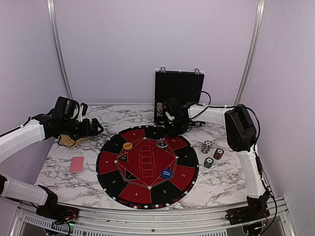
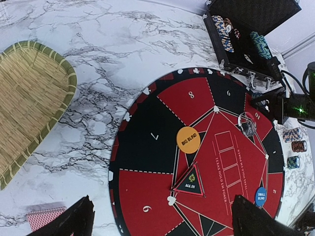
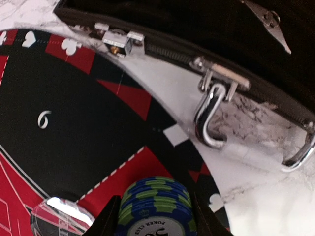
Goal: Distribute texas hold em gaming equipment
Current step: Place the poker chips pile in the dealer area.
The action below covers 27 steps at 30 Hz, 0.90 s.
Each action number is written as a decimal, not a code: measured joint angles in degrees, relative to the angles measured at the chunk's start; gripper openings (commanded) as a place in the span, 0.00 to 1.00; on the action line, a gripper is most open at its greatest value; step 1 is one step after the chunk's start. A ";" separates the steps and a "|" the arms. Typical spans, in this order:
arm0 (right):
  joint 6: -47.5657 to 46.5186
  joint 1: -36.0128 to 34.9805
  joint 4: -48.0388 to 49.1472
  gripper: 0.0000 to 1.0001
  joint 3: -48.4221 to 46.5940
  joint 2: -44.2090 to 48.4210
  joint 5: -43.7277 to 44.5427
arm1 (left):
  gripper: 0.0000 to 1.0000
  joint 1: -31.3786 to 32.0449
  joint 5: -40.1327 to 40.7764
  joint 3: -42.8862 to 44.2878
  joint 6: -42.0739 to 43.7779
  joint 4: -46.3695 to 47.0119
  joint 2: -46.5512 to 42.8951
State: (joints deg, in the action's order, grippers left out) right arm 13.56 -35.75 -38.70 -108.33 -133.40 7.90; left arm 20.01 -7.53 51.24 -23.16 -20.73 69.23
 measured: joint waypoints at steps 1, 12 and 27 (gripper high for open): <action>-0.28 0.17 -0.28 0.31 -1.31 -0.98 0.00 | 0.99 -0.07 0.00 0.00 0.00 0.00 0.13; -1.51 0.76 -3.04 0.31 -7.21 -5.01 -0.76 | 0.99 -0.72 0.00 0.00 0.04 -0.02 0.22; -1.14 0.17 -2.03 0.33 -1.33 -1.51 -1.51 | 0.99 -1.22 -0.20 0.00 0.07 -0.02 0.24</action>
State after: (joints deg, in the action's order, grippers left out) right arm 12.43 -35.57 -40.73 -109.67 -134.91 6.39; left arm 18.79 -7.73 51.24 -23.09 -20.75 69.47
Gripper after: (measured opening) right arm 0.407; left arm 0.989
